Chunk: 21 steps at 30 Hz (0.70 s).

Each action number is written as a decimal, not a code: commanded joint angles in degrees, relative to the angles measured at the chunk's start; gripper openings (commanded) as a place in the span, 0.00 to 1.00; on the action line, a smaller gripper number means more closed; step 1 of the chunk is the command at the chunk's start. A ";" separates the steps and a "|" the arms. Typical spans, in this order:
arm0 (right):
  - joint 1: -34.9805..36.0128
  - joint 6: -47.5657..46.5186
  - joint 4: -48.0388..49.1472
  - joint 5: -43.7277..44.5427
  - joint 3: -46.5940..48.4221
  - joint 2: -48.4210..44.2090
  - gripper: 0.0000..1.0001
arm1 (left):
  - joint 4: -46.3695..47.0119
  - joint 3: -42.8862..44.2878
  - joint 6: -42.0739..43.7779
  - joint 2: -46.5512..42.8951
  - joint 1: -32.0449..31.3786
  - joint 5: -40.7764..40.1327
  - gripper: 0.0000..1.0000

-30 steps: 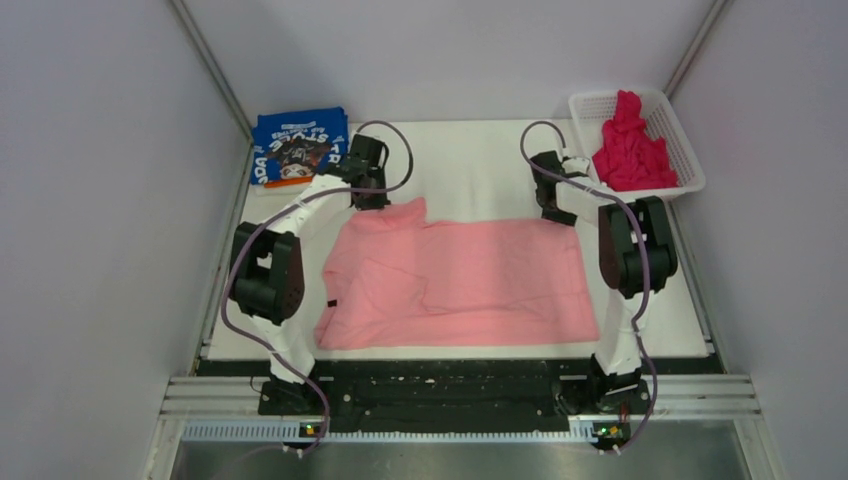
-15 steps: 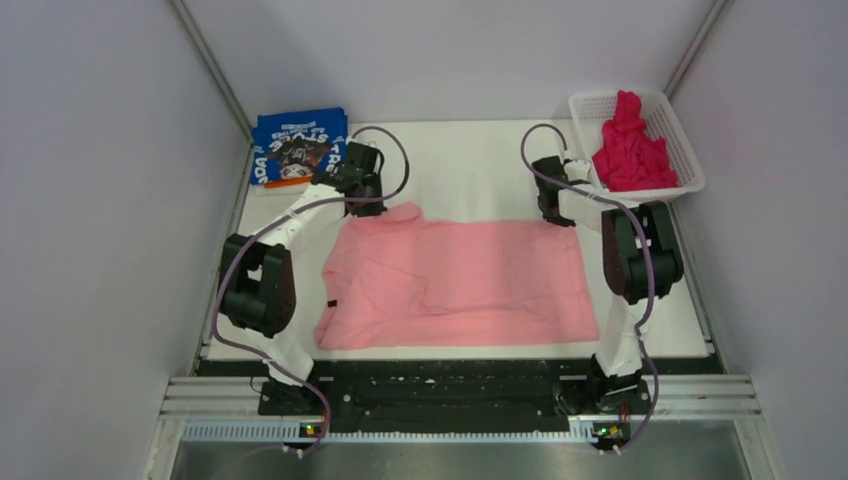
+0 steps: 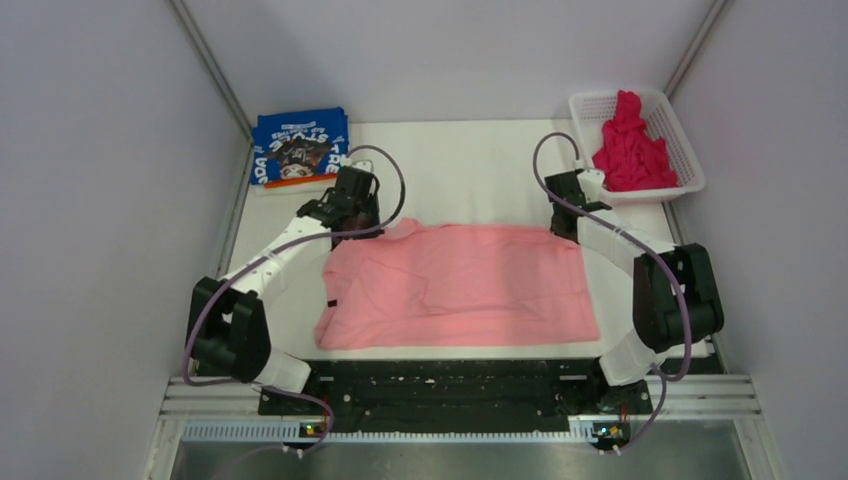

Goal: Fold and stack the t-shirts
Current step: Fold the other side of the tshirt into a rectangle

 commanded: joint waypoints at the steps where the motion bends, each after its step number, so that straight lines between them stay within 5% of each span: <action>1: 0.53 0.05 0.32 0.87 -3.42 -6.49 0.00 | 1.13 -5.75 -3.43 -8.54 -0.47 -3.18 0.00; 11: 0.59 1.92 -1.48 0.52 -7.38 -11.14 0.00 | 1.61 -18.84 -10.23 -21.69 -1.02 -3.04 0.00; 21: 0.57 2.85 -3.12 -0.30 -9.53 -15.63 0.00 | -3.08 -22.13 -13.19 -31.34 -1.20 -7.08 0.00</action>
